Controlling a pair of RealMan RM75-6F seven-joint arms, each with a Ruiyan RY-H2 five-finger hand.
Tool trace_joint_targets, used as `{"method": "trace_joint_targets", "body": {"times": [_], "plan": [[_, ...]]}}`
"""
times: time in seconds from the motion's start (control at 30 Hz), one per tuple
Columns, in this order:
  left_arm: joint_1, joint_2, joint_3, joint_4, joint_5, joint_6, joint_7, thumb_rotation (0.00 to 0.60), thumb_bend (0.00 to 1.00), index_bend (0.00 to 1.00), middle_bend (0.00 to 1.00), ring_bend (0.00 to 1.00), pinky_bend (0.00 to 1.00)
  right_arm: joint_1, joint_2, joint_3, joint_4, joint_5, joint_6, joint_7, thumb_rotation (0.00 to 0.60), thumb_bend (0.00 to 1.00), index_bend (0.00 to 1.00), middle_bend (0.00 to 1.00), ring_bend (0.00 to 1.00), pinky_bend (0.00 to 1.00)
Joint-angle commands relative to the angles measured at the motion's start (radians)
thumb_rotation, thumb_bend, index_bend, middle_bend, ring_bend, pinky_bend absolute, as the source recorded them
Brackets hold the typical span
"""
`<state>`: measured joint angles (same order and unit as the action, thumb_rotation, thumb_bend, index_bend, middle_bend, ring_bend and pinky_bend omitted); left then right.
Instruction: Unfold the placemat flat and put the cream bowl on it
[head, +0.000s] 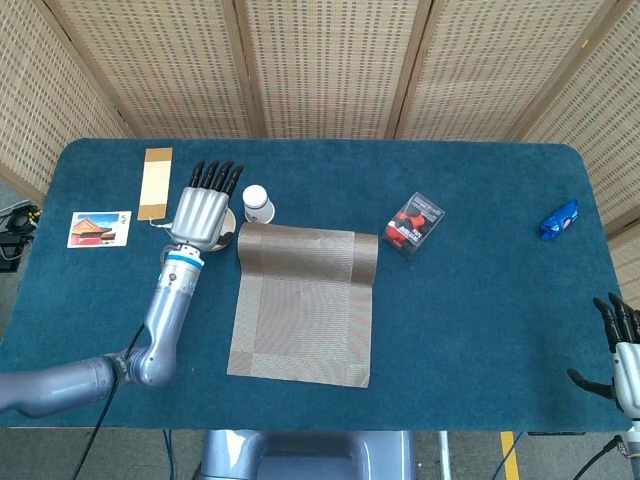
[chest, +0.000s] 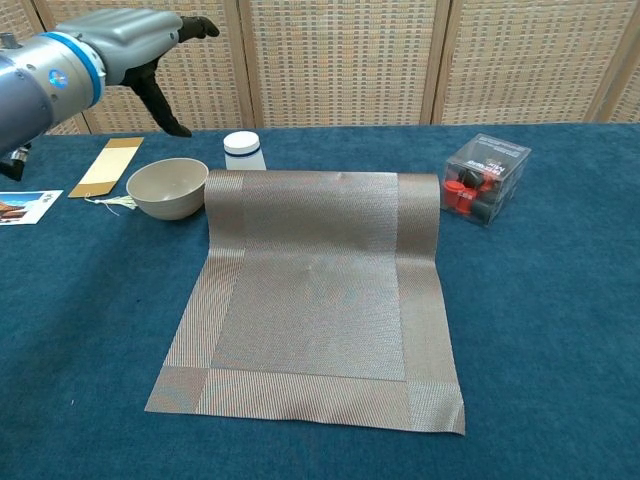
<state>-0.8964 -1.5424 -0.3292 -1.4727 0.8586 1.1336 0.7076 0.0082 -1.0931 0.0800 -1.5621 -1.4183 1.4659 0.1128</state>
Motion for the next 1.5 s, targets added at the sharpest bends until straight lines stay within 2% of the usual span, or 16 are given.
{"method": "trace_joint_targets", "body": {"times": [0.03,0.2,0.33,0.47,0.63,0.77,0.93,1.13,1.2,1.5], "plan": [[0.091,0.071,0.076,-0.113,0.106,0.073,-0.078,0.6,0.15,0.0,0.0,0.0,0.0,0.001,-0.002,-0.002,0.0,-0.003,-0.002,-0.003,0.6,0.06,0.08,0.0,0.0,0.0],[0.21,0.147,0.189,-0.211,0.254,0.181,-0.145,0.6,0.15,0.0,0.0,0.0,0.0,0.002,-0.007,-0.008,-0.003,-0.012,-0.002,-0.014,0.6,0.06,0.08,0.0,0.0,0.0],[0.296,0.196,0.259,-0.28,0.324,0.255,-0.199,0.6,0.15,0.0,0.0,0.0,0.0,0.002,-0.01,-0.012,-0.005,-0.021,0.002,-0.018,0.6,0.06,0.08,0.0,0.0,0.0],[0.4,0.256,0.358,-0.341,0.432,0.35,-0.235,0.6,0.15,0.0,0.0,0.0,0.0,0.002,-0.012,-0.015,-0.004,-0.032,0.007,-0.016,0.6,0.06,0.08,0.0,0.0,0.0],[0.518,0.287,0.455,-0.327,0.547,0.461,-0.297,0.6,0.15,0.0,0.0,0.0,0.0,0.0,-0.011,-0.019,-0.002,-0.05,0.019,-0.007,0.6,0.06,0.08,0.0,0.0,0.0],[0.601,0.303,0.513,-0.288,0.606,0.522,-0.349,0.6,0.15,0.0,0.0,0.0,0.0,-0.003,-0.009,-0.025,-0.001,-0.074,0.034,0.001,0.6,0.06,0.08,0.0,0.0,0.0],[0.679,0.302,0.543,-0.213,0.653,0.565,-0.419,0.6,0.15,0.0,0.0,0.0,0.0,-0.003,-0.008,-0.034,-0.002,-0.112,0.056,0.001,0.6,0.06,0.08,0.0,0.0,0.0],[0.729,0.305,0.526,-0.159,0.667,0.577,-0.481,0.6,0.15,0.0,0.0,0.0,0.0,0.031,-0.014,-0.052,0.031,-0.244,0.087,0.052,0.6,0.06,0.16,0.0,0.0,0.0],[0.734,0.304,0.515,-0.154,0.683,0.579,-0.487,0.6,0.15,0.0,0.0,0.0,0.0,0.082,-0.018,-0.068,0.025,-0.346,0.067,0.05,0.6,0.06,0.19,0.0,0.0,0.0],[0.749,0.301,0.491,-0.146,0.701,0.564,-0.485,0.6,0.15,0.0,0.0,0.0,0.0,0.191,-0.033,-0.068,-0.052,-0.425,-0.041,0.021,0.6,0.06,0.24,0.0,0.0,0.0]]}}
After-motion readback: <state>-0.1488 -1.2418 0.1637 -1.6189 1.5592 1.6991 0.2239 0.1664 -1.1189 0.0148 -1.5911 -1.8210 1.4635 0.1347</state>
